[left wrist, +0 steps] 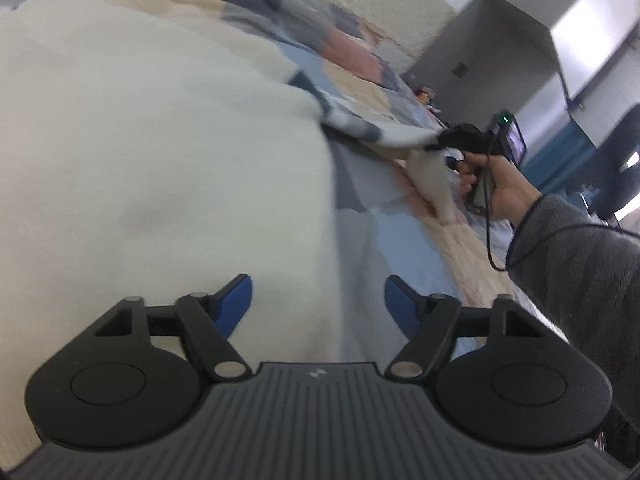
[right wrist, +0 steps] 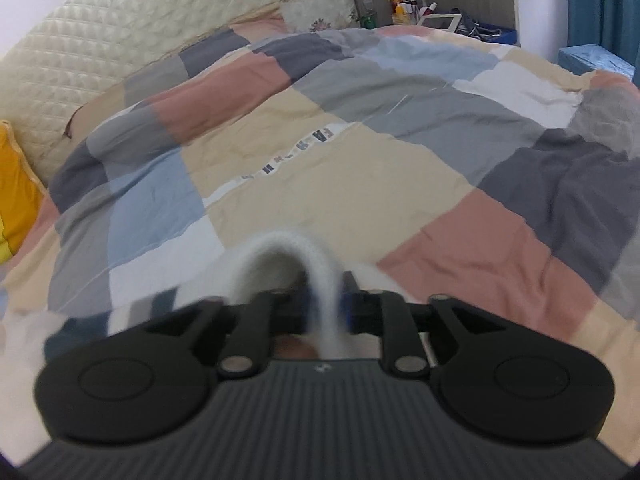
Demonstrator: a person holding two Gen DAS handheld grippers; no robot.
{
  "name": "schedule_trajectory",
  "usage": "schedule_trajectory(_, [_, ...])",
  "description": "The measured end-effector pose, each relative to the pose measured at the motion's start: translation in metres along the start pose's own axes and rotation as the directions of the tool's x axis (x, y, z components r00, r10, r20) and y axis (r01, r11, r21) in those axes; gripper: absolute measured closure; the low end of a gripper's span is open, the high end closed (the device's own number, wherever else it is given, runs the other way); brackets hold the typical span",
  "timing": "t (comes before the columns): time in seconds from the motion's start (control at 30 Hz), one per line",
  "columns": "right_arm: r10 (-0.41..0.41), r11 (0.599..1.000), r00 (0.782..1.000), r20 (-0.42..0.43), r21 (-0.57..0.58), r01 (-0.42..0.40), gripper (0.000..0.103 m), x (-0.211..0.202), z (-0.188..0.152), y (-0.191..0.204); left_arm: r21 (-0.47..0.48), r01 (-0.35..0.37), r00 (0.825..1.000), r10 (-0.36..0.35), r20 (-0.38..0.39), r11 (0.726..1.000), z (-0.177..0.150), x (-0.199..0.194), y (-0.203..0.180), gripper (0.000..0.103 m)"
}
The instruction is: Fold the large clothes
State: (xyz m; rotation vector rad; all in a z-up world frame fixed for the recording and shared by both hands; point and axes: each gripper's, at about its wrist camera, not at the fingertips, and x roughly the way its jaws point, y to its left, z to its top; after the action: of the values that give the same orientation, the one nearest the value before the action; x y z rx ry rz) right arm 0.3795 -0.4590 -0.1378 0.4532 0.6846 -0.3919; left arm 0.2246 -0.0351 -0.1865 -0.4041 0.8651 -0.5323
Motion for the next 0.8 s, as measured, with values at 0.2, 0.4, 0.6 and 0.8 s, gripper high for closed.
schedule_trajectory(0.2, [0.065, 0.998, 0.998, -0.018, -0.021, -0.066, 0.043, -0.041, -0.018, 0.001, -0.002, -0.011, 1.000, 0.011, -0.026, 1.000, -0.022, -0.007, -0.023, 0.035])
schedule_trajectory(0.4, [0.197, 0.979, 0.978, -0.074, -0.040, -0.200, 0.043, -0.090, -0.061, 0.021, -0.126, -0.033, 0.999, 0.028, -0.044, 0.991, -0.048, -0.024, -0.014, 0.032])
schedule_trajectory(0.6, [0.356, 0.935, 0.922, -0.151, 0.045, -0.353, 0.043, -0.130, -0.119, 0.056, -0.321, -0.052, 0.996, 0.025, -0.088, 0.946, -0.079, -0.025, 0.007, 0.023])
schedule_trajectory(0.8, [0.419, 0.908, 0.875, -0.242, 0.105, -0.406, 0.043, -0.160, -0.171, 0.092, -0.504, -0.060, 0.998, 0.037, -0.055, 0.861, -0.093, -0.022, 0.038, 0.023])
